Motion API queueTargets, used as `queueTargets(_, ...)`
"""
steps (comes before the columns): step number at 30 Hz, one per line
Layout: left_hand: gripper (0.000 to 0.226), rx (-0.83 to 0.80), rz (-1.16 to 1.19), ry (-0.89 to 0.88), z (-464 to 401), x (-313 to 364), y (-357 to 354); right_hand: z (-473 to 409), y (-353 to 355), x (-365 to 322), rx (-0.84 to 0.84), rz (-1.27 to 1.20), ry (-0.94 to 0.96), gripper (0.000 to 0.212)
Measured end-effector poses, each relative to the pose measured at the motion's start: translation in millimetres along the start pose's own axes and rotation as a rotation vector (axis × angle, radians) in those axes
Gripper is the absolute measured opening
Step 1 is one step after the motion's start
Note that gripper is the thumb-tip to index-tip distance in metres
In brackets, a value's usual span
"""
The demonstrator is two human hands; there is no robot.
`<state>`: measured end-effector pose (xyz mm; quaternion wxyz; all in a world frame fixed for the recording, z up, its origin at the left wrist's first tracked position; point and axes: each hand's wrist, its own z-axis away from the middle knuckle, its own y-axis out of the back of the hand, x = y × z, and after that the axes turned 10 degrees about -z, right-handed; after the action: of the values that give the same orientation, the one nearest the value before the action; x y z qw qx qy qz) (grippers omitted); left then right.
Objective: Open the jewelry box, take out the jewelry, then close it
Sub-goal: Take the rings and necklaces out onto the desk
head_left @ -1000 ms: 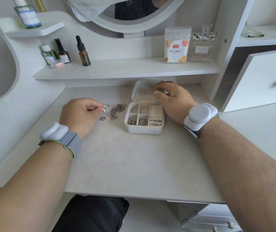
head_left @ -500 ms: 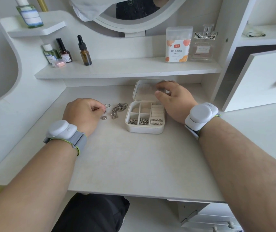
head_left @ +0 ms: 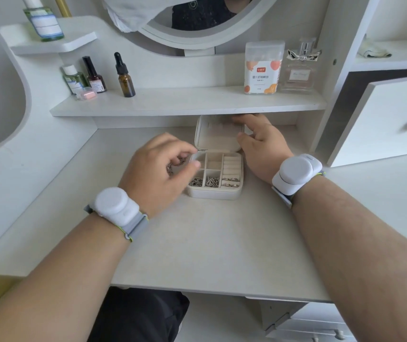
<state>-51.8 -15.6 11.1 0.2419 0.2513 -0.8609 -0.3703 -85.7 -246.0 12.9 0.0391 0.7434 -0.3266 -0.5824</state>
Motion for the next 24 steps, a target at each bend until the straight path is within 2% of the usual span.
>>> queueTargets(2, 0.039, -0.099, -0.040, -0.090, 3.3, 7.1, -3.1, -0.3, 0.1, 0.4, 0.030, -0.012, -0.003, 0.041)
queueTargets(6, 0.056, -0.114, -0.185, -0.163, 5.1, 11.3, -3.7, 1.2, -0.4, -3.1, 0.067, -0.014, -0.024, 0.038)
queueTargets(11, 0.050, -0.135, -0.168, -0.232, 10.5, 13.2, -2.5, 5.1, 5.6, -7.3, 0.057, 0.003, -0.094, 0.040)
queueTargets(14, 0.045, -0.148, -0.113, -0.262, 12.7, 19.2, -1.8, 7.8, 7.3, -8.6, 0.102, -0.042, -0.110, 0.033)
queueTargets(17, 0.058, -0.192, -0.043, -0.209, 16.4, 24.1, -0.1, 12.7, 9.0, -10.2, 0.138, -0.102, -0.141, 0.027)
queueTargets(21, 0.093, -0.308, -0.004, -0.025, 18.0, 27.1, 2.1, 17.4, 9.7, -20.2, 0.164, -0.134, -0.165, 0.042)
queueTargets(24, 0.112, -0.363, -0.020, 0.008, 17.8, 29.9, -0.7, 21.3, 8.2, -26.5, 0.157, -0.139, -0.176, 0.053)
